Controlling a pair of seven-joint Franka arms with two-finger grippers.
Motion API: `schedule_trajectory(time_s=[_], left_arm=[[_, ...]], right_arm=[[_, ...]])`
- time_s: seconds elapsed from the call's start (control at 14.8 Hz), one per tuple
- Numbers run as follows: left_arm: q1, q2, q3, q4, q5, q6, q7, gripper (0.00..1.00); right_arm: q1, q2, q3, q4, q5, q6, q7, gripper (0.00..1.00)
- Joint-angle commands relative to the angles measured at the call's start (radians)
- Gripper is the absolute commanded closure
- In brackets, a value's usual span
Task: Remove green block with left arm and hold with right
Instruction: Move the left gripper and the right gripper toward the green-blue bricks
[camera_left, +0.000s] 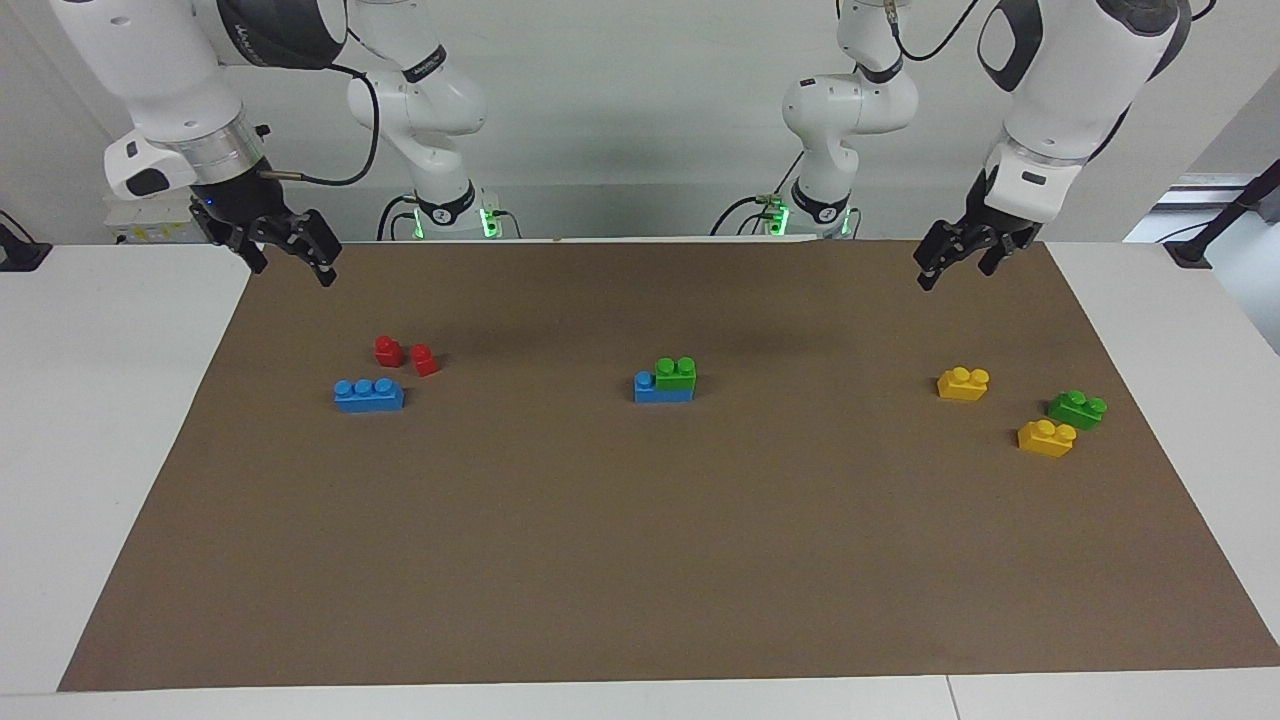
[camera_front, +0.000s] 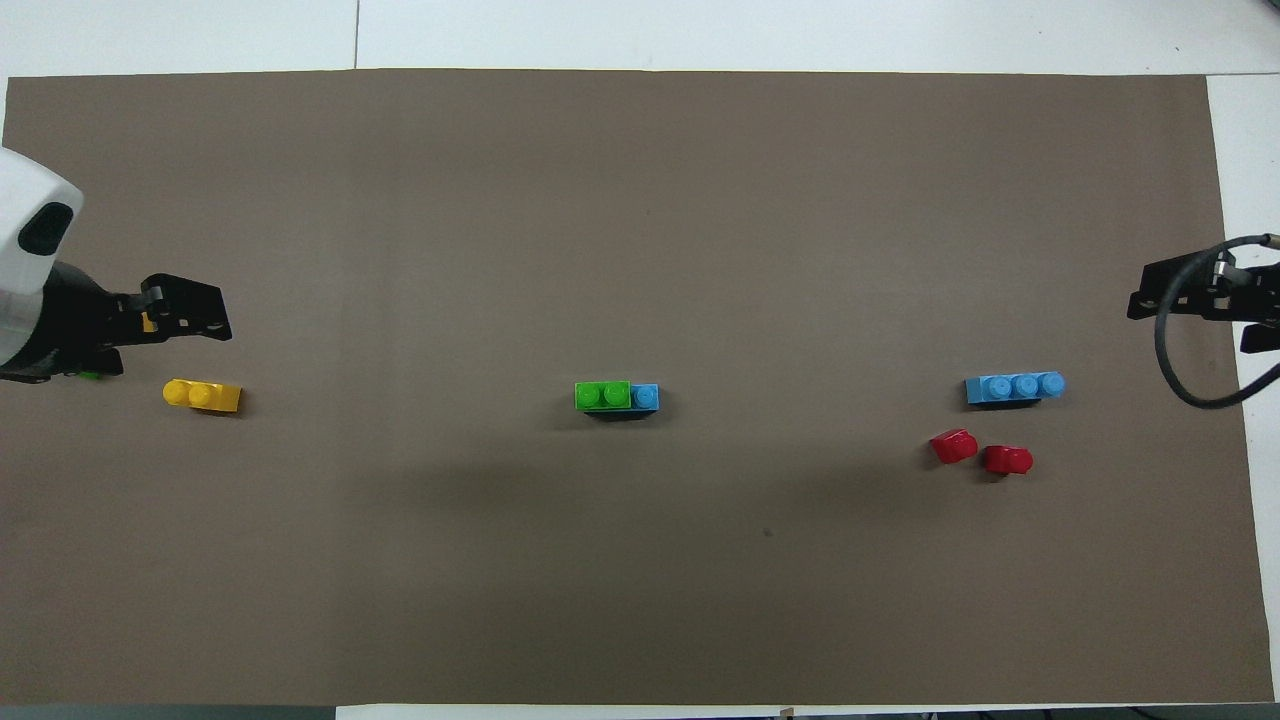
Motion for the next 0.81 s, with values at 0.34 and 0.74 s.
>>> schedule_trajectory(time_s=[0.34,0.74], left_arm=[[-0.188,-0.088,0.007,-0.141,-0.013,0.075,-0.674,0.0],[-0.317,-0.096,0.007,-0.213,-0.016,0.185,-1.165,0.0]], right_arm=[[0.116,0.029,0.01,-0.082,0.143,0.084,0.703,0.0],[0.199,0.079,0.012,-0.137,0.285,0.209,1.122,0.0]])
